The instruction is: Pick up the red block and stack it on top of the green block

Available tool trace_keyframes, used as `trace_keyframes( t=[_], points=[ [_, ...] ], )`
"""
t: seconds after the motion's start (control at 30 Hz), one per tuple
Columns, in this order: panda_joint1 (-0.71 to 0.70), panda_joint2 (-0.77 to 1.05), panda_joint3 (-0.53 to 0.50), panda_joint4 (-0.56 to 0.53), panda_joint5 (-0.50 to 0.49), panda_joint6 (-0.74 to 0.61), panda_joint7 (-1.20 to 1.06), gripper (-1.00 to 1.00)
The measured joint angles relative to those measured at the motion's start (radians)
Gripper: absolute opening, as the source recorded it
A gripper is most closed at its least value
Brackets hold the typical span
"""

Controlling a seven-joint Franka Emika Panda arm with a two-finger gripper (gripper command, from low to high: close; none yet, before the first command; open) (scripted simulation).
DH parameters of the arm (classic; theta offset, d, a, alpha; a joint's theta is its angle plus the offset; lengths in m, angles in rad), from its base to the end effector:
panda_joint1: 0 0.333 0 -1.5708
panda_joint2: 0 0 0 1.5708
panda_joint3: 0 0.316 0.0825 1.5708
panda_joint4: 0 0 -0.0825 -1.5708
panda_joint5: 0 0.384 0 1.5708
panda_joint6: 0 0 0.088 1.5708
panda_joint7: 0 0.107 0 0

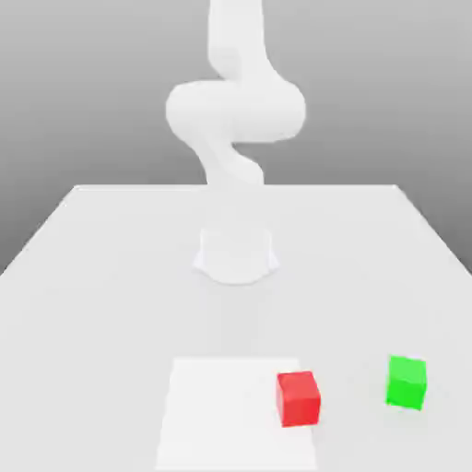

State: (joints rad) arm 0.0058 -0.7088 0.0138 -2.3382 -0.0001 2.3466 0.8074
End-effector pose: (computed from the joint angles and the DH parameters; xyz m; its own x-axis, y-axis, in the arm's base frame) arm 0.3817 0.0092 0.6636 0.5327 -0.7098 0.4609 -0.5331 -0.7044 -0.4686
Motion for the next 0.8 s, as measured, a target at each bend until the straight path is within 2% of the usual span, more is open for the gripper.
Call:
trace_keyframes(
  t=[0.67, 0.8],
  points=[
    [0.066, 0.732, 0.104, -0.307, -0.022, 0.375, 0.072, 0.0],
    [0.081, 0.877, 0.089, -0.317, -0.055, 0.479, 0.101, 0.0]
  ],
)
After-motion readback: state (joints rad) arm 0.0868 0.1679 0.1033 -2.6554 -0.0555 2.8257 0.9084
